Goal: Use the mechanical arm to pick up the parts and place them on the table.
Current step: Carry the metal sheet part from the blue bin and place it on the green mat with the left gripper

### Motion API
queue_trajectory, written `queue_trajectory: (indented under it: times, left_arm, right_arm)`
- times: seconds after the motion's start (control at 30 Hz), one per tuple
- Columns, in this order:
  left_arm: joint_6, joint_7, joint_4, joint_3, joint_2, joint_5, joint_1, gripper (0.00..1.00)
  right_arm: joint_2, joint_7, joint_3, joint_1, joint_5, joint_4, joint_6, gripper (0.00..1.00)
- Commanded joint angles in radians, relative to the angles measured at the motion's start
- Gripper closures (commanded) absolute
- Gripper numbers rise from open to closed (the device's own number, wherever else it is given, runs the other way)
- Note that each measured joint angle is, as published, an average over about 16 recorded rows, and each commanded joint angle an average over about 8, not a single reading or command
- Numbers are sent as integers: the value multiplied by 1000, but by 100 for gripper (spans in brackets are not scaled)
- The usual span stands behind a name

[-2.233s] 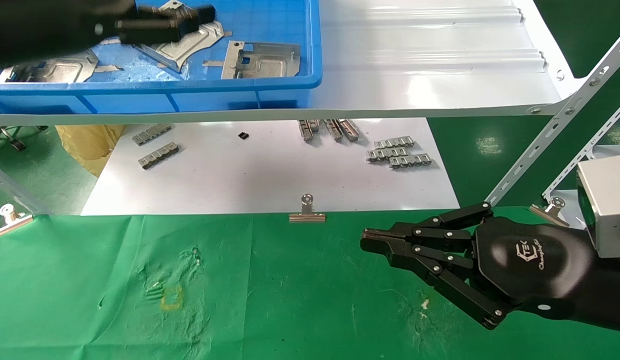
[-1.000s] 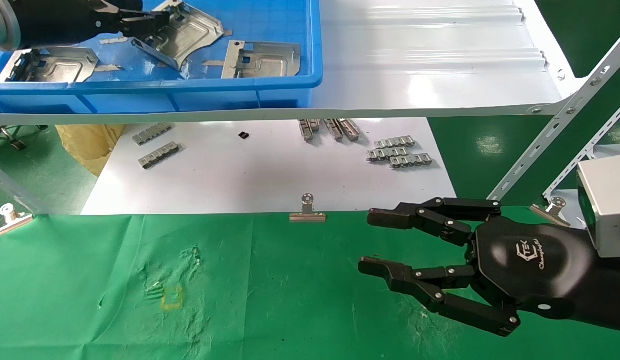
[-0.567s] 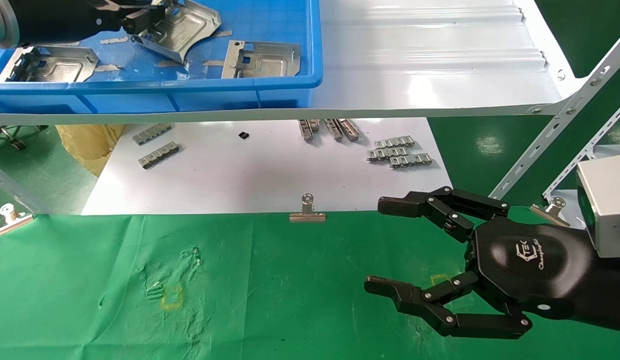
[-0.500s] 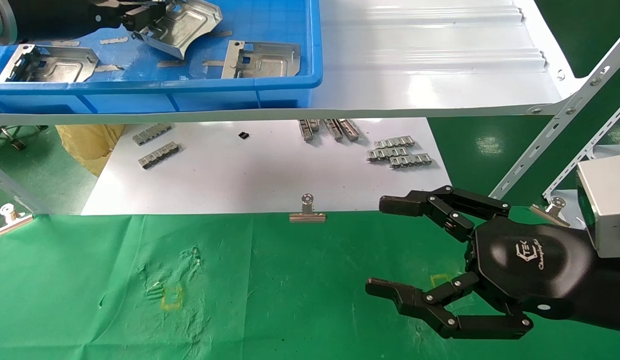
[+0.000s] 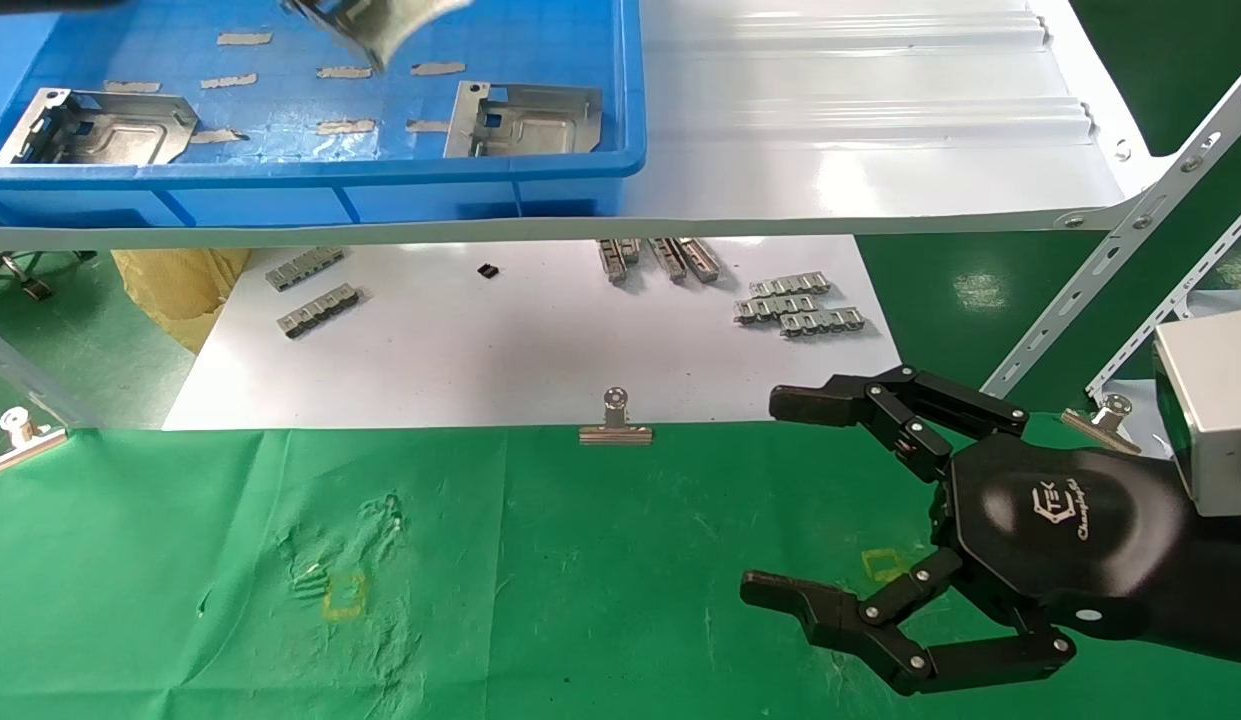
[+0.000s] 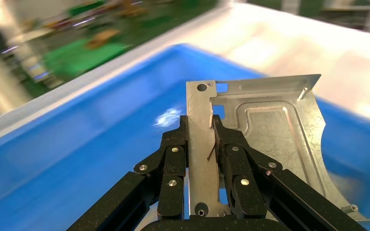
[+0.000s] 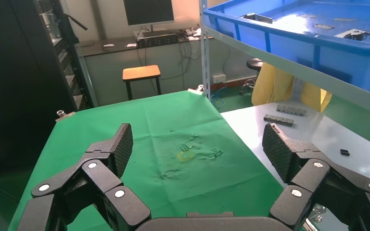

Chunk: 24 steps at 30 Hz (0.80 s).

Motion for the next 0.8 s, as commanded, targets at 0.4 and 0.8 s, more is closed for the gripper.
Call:
queue_trajectory:
  times: [0.4,0.8]
  left_arm:
    - [279,147,-251,42,-94,-128,146,100]
    - [254,282,-547,263,-273,-288,365,100]
  right_arm:
    - [0,0,0,0,0,0,0,0]
    - [0,0,0,0,0,0,0,0]
